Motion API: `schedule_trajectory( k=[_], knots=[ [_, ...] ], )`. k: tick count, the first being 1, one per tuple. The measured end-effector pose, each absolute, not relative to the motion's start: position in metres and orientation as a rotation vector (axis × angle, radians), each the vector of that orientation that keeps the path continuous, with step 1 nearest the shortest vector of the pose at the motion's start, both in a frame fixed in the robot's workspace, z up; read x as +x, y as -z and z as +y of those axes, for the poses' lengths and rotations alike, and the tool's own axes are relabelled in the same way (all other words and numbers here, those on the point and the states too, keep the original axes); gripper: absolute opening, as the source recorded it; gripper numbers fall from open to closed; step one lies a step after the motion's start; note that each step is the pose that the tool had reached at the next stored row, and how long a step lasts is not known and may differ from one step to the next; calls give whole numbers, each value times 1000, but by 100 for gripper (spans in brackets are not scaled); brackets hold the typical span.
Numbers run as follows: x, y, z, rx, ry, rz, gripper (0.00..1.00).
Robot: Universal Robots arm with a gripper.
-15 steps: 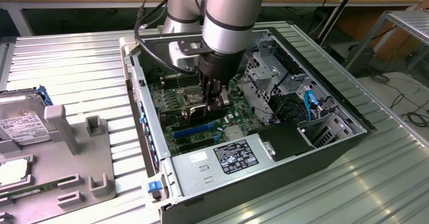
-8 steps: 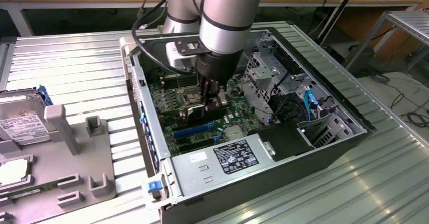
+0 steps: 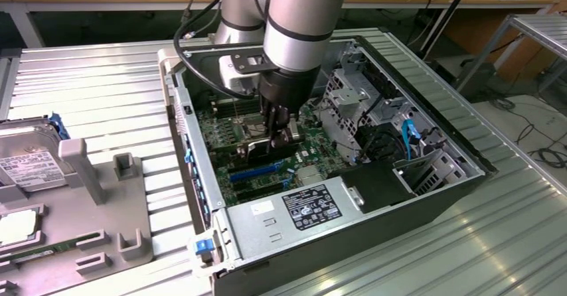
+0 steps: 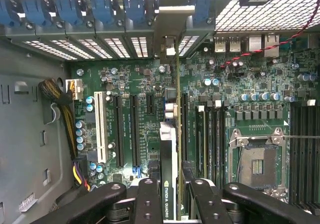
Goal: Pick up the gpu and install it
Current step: 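Insert the gpu into the slot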
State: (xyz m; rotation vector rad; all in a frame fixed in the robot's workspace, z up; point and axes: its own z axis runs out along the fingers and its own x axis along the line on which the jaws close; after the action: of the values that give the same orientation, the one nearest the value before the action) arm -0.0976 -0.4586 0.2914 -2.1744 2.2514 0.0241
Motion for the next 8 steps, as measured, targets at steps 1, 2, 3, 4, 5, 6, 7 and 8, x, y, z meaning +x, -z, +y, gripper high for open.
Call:
schedule_trajectory(
  k=[1,2,3,4,5,6,7,8],
  knots=[
    [-98,-291,-459,-2175,-24,2251,27],
    [-98,-291,-459,-2175,-24,2251,27],
    [-98,-291,-459,-2175,-24,2251,27],
    [-98,-291,-459,-2175,-24,2251,27],
    [-98,-291,-459,-2175,-24,2251,27],
    [-97,-291,-459,-2175,-24,2251,27],
    [-97,-291,-459,-2175,-24,2251,27],
    [-96,-291,-458,-2176,-24,2252,27]
  ],
)
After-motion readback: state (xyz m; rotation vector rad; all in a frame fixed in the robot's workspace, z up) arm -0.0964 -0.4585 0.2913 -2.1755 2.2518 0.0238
